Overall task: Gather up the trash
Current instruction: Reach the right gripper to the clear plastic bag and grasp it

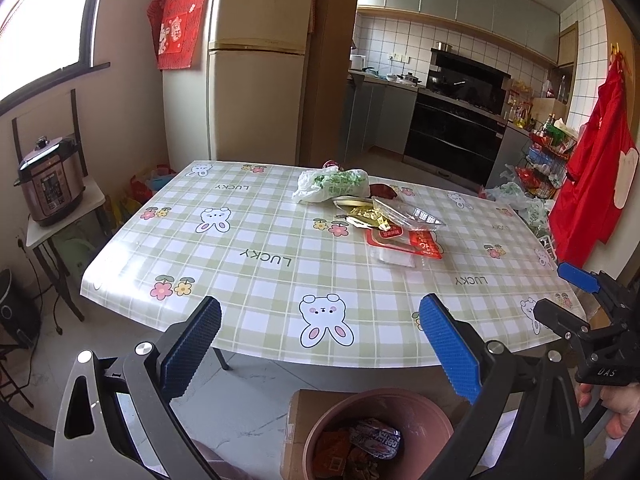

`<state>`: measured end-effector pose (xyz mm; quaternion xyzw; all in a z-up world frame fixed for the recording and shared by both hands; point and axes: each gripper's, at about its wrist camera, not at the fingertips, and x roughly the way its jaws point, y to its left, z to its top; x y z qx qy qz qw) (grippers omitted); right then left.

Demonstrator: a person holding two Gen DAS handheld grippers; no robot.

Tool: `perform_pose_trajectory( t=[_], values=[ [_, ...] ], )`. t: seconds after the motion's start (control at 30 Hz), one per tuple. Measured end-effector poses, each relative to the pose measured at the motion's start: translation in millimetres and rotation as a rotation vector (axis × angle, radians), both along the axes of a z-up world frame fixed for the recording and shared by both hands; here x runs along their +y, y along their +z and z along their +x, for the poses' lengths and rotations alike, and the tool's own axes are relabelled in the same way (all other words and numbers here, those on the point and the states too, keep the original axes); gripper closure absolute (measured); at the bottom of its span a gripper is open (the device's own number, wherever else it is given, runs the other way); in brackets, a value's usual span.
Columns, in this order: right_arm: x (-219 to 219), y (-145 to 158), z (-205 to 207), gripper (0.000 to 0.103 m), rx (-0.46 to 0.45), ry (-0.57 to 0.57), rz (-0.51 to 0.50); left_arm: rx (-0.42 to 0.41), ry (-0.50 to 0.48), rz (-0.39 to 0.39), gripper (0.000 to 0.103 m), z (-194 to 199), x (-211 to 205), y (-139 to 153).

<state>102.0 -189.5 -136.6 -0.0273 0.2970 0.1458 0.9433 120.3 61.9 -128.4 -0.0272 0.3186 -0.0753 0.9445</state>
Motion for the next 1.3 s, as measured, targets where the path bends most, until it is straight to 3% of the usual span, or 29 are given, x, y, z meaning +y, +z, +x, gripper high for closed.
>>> perform_pose_trajectory(
  t=[0.27,0.63,0.83,1.0,1.03,1.1,1.17,1.27,1.3],
  values=[
    [-25.5,-32.0,71.9,0.006,0.072,-0.052,-0.022,0.047,-0.025,0.028,0.006,74.0,-6.3,-19.1],
    [-42.7,-81.5,193.6,0.006,0.152,-0.075,-0.085,0.115,-0.074,0.023,0.006,187.2,-27.1,-66.9],
    [-19.5,-90.4,249.2,0.006,0.166,0.004,-0.132,0.142,-0.085,-0.003,0.006,222.2,-34.4,-86.6],
    [16.3,-100.1,277.3,0.008,0.167,0.089,-0.218,0.162,-0.077,-0.024,0.006,229.4,-32.4,-97.3],
    [20.7,-103.1,282.0,0.010,0.174,0.096,-0.229,0.165,-0.075,-0.025,0.006,229.2,-31.5,-99.0],
    [26.7,-108.8,290.9,0.036,0.204,0.095,-0.249,0.170,-0.071,-0.027,0.006,228.2,-30.6,-101.4],
    [26.8,-111.2,295.3,0.043,0.223,0.094,-0.238,0.174,-0.070,-0.031,0.006,225.9,-28.4,-102.0],
    [25.4,-109.4,294.0,0.068,0.230,0.090,-0.238,0.172,-0.072,-0.031,0.006,222.9,-27.7,-100.4],
    [24.6,-107.2,291.5,0.072,0.225,0.089,-0.238,0.171,-0.072,-0.031,0.006,222.7,-28.3,-99.7]
  ],
)
